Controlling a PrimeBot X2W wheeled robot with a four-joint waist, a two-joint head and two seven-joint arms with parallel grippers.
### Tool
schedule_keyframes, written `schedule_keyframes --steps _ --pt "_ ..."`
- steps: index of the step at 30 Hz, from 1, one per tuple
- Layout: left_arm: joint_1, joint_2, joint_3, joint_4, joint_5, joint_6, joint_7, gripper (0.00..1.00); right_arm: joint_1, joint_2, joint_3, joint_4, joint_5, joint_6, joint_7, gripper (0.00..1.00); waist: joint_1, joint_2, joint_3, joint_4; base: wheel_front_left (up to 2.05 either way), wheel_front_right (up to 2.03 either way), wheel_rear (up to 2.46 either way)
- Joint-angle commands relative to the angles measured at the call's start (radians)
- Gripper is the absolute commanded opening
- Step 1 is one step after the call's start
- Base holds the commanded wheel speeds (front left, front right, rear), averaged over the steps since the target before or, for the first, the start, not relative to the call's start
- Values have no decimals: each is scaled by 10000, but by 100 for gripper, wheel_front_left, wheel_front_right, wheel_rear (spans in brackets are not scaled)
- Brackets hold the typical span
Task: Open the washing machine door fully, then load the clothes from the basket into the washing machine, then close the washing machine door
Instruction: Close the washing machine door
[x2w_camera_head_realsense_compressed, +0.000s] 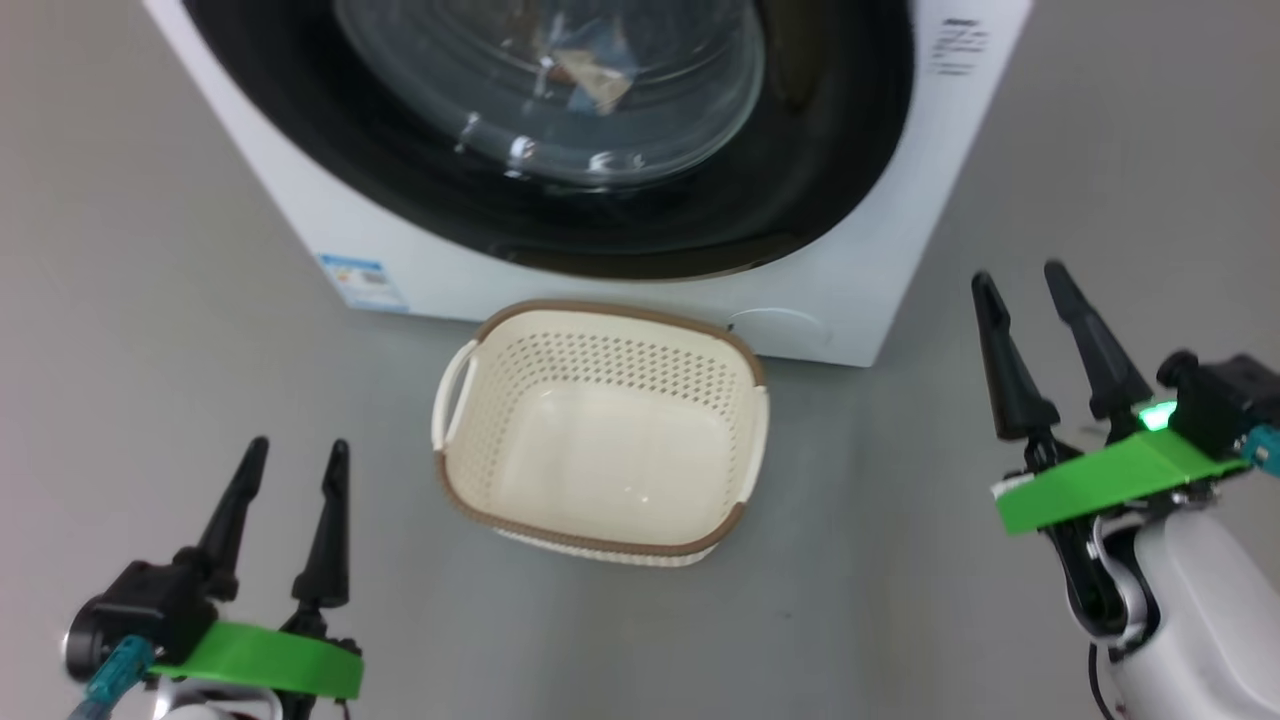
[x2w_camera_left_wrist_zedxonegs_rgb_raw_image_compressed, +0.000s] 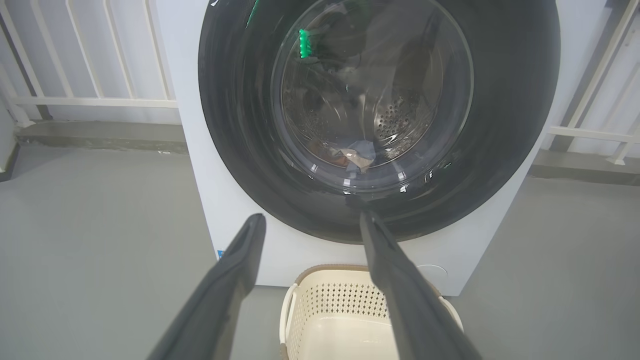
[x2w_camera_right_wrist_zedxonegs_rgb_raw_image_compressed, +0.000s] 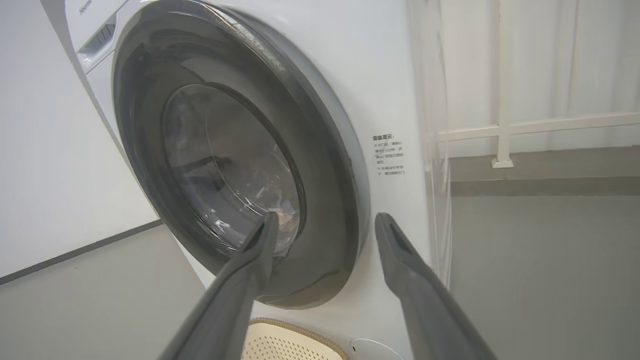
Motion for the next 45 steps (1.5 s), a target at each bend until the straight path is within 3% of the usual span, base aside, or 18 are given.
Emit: schedule_keyframes --steps 1,29,45 --pt "47 358 441 -123 76 -37 -61 100 291 17 83 -272 168 -2 -49 100 2 0 -468 -618 0 0 0" --pt "1396 935 1182 247 -170 -37 -61 100 2666 -42 -599 -384 -36 -2 -49 100 2 0 -1719 -2437 0 0 0" --pt "2167 893 1634 -143 -95 -37 -61 100 3424 -35 -1035 -671 -124 -2 -49 100 2 0 -2004 -2458 0 0 0"
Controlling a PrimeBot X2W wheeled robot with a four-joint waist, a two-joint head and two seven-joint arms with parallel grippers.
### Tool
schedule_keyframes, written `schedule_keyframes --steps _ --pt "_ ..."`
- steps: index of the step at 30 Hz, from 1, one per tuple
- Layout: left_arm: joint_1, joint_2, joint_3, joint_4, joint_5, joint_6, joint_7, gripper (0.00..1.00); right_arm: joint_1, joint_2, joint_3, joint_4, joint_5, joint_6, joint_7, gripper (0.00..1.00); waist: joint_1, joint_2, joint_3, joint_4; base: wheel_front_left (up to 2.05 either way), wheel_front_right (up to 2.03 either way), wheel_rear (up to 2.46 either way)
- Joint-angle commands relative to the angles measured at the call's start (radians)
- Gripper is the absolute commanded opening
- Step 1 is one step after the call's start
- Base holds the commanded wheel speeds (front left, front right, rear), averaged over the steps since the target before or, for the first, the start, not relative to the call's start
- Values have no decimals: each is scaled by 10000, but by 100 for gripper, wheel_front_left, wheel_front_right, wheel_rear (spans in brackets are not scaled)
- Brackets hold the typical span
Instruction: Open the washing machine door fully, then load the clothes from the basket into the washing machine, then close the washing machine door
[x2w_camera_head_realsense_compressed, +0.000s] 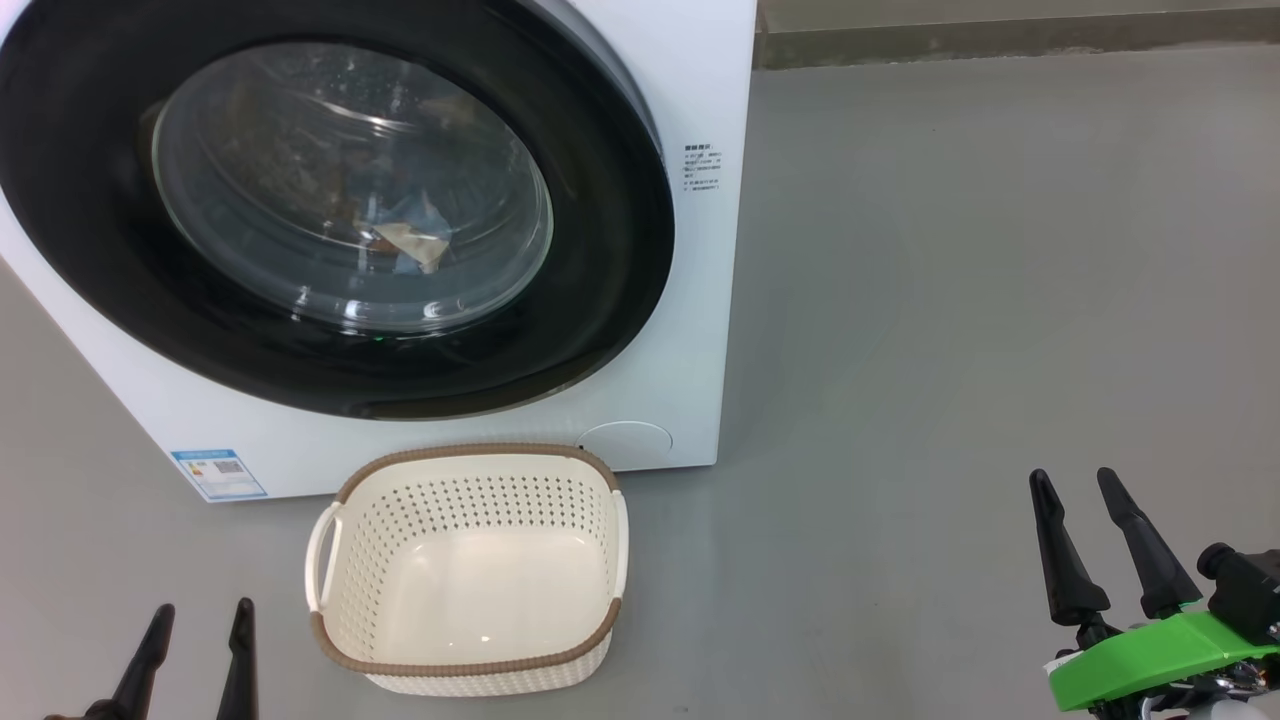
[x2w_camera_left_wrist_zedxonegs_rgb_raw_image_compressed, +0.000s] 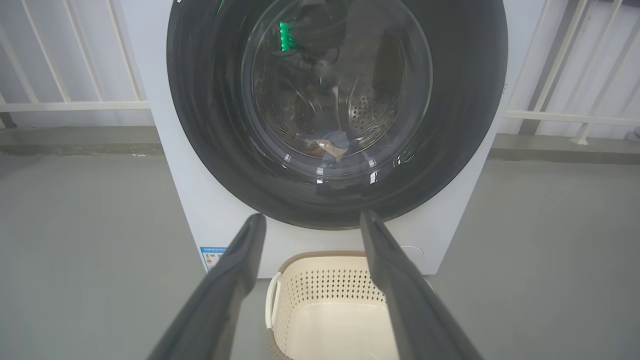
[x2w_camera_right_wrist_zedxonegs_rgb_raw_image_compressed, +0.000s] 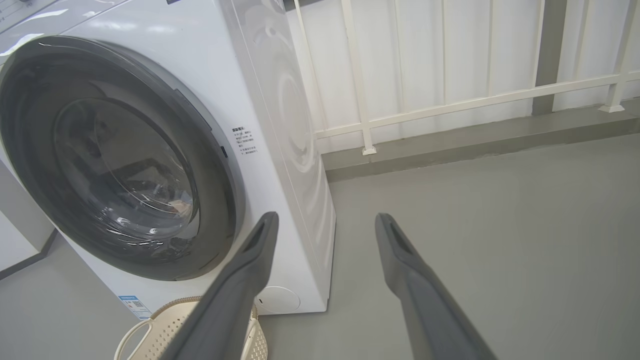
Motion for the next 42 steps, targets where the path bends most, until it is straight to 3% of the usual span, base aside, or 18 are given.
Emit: schedule_keyframes --steps 1,25,26,30,37,42 --pt "-154 231 403 -313 26 -37 -63 100 0 -127 133 -287 -34 -2 -51 100 0 0 6 18 0 0 0" --pt "-157 204 592 -297 216 -37 -63 100 -12 -137 177 -345 -62 -2 -51 100 0 0 48 14 0 0 0" --pt "1 -18 200 -32 150 2 1 0 -1 39 -14 -39 -12 0 0 0 1 0 46 14 0 0 0" --pt "63 -385 129 400 136 4 9 0 168 345 95 452 -3 0 9 0 1 0 46 14 0 0 0" --pt "-9 -473 164 386 -576 2 234 0 154 433 14 463 603 0 195 0 24 0 21 35 0 0 0" --pt "-58 -514 159 344 -1115 0 368 0 112 480 -56 456 1054 0 335 0 3 0 38 51 0 0 0"
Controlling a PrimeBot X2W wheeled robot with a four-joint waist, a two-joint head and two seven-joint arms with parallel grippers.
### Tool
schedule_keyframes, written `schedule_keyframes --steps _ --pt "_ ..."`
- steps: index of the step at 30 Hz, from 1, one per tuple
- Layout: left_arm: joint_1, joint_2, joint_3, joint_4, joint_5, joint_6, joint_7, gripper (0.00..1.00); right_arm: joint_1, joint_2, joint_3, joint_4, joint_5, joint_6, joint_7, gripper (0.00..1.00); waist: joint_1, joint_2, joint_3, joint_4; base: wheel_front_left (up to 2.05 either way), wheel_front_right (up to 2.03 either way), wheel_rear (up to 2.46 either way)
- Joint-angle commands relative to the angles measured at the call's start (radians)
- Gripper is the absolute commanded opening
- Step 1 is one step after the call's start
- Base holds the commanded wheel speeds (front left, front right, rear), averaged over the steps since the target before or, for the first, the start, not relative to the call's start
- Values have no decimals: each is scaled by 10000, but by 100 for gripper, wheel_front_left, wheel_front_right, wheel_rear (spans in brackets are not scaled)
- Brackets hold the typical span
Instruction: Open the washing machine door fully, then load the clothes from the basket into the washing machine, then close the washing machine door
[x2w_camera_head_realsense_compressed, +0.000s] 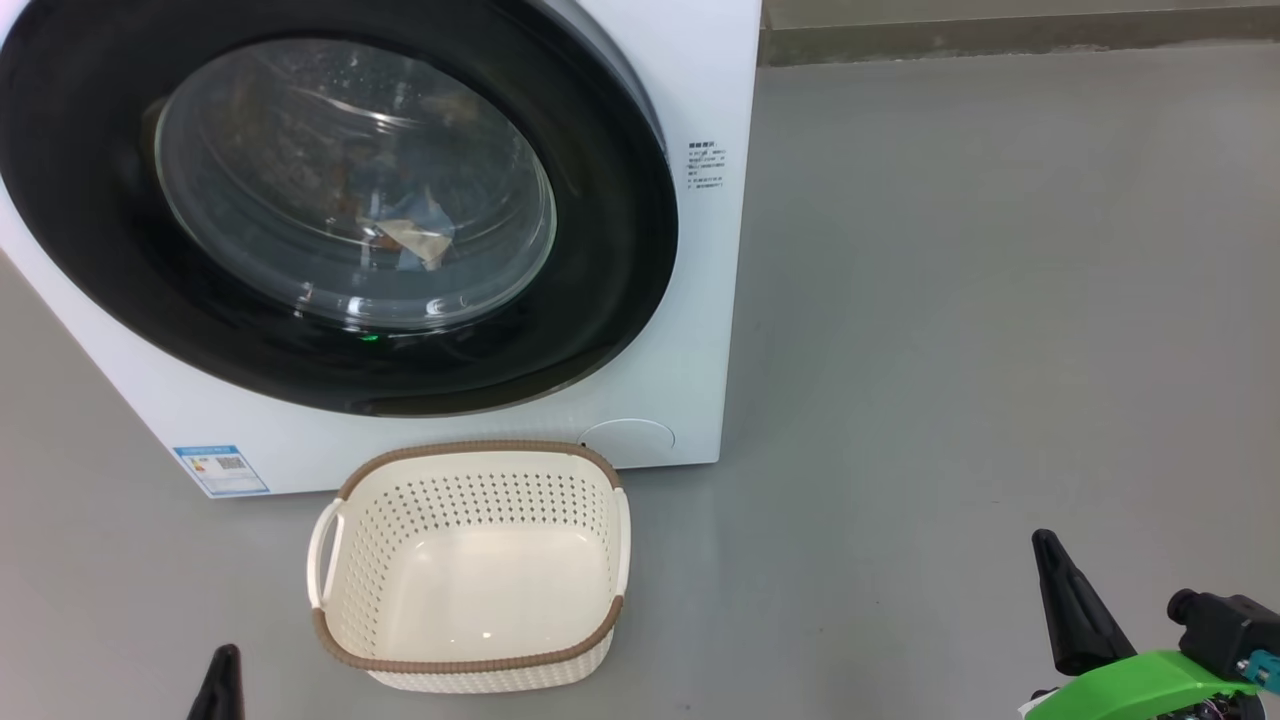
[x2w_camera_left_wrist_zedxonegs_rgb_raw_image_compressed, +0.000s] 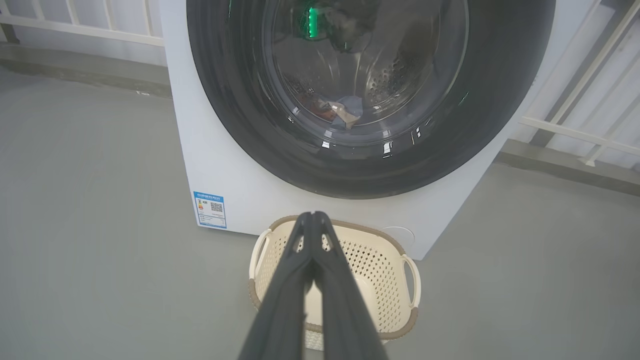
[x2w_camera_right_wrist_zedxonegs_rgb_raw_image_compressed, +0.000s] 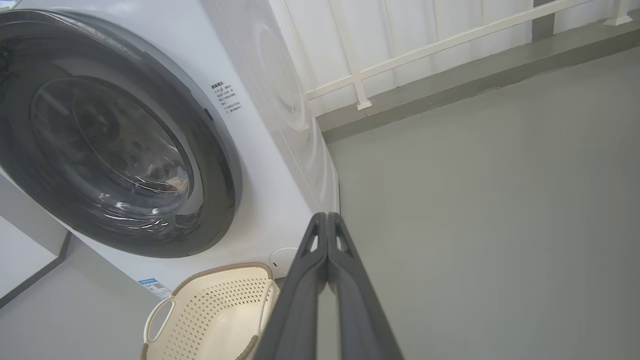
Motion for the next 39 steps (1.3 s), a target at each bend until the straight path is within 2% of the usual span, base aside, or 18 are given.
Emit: schedule_keyframes --steps 1,39 --pt "-258 119 76 -276 -329 -4 64 0 -280 -90 -151 -261 390 0 82 0 -3 0 6 6 0 0 0" --pt "-691 -189 127 -567 -4407 -16 1171 0 -590 288 -724 -366 3781 -1 1177 0 -4 0 -4 126 0 0 0"
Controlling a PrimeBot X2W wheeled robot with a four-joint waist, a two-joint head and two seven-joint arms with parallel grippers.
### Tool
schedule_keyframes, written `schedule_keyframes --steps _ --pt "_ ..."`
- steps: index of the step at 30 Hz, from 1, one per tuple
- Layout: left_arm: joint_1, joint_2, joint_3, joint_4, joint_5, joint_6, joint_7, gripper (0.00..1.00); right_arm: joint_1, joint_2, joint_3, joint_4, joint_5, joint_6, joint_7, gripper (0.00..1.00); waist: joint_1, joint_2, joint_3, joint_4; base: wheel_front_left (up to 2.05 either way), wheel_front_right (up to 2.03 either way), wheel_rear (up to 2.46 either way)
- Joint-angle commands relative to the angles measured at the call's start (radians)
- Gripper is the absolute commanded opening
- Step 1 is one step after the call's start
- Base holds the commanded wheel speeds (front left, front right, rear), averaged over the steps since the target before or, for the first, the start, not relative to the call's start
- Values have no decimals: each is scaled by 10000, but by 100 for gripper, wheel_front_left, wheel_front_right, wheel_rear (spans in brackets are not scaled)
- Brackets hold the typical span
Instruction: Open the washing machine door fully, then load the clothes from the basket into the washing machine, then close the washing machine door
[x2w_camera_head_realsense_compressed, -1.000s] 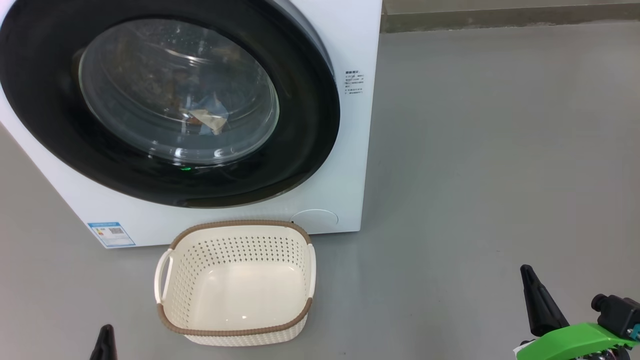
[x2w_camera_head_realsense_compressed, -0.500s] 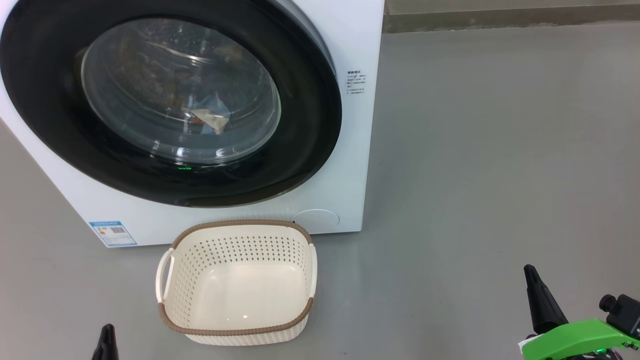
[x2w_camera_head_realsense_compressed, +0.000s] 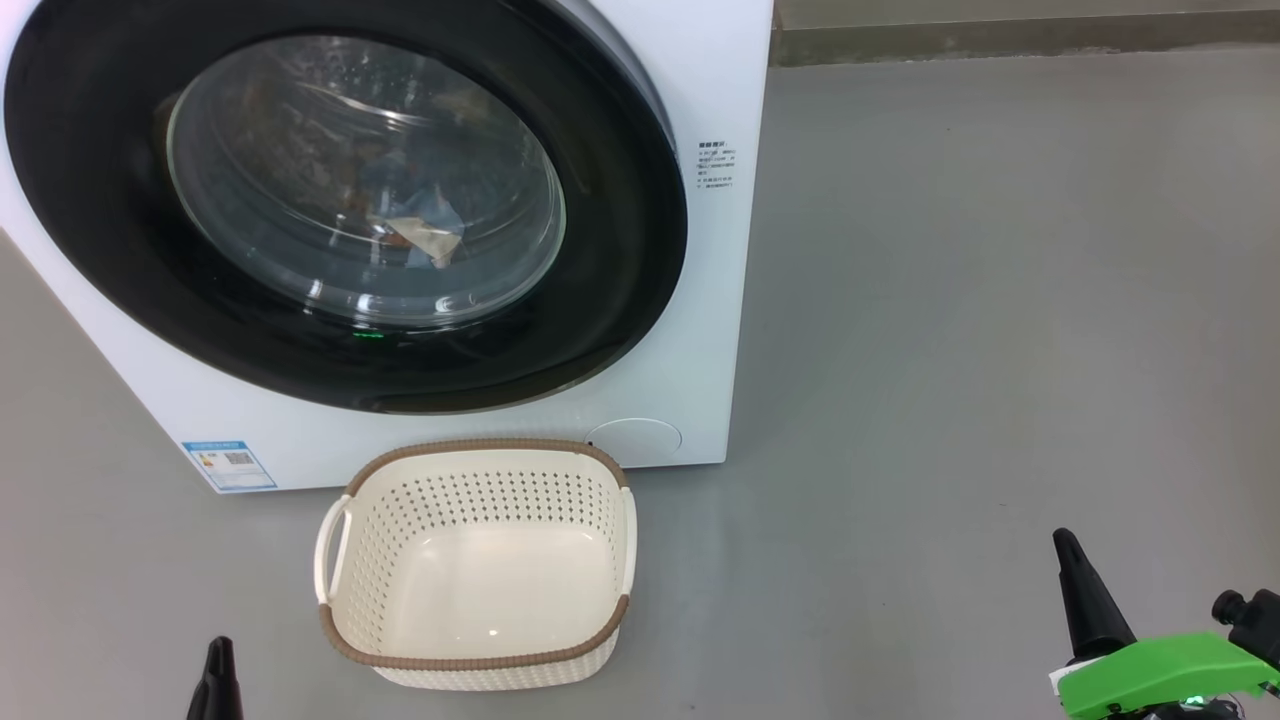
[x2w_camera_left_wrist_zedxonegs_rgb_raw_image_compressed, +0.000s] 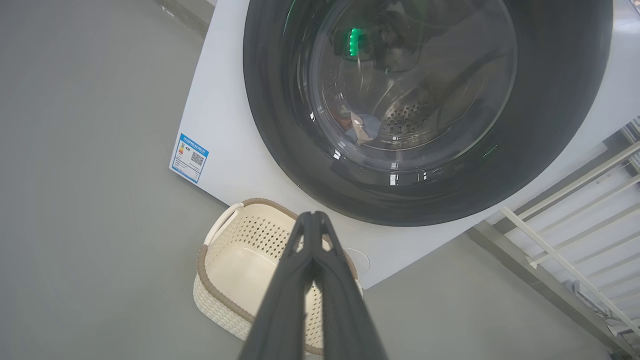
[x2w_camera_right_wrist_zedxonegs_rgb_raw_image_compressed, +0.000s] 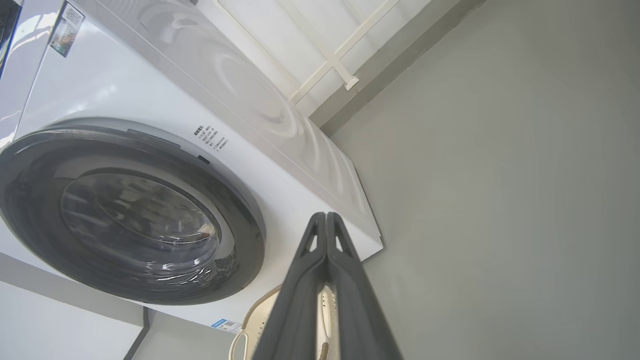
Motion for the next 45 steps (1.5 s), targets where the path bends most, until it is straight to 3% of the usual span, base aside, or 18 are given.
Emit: schedule_keyframes --steps 1,45 --pt "-459 110 137 -344 -377 -17 83 0 -519 -60 -78 -294 296 -1 77 0 0 -1 -1 7 0 0 0" --pt "-951 -238 207 -668 -4990 -31 1348 0 -866 397 -767 -417 4099 -1 1349 0 -1 -1 -14 143 0 0 0"
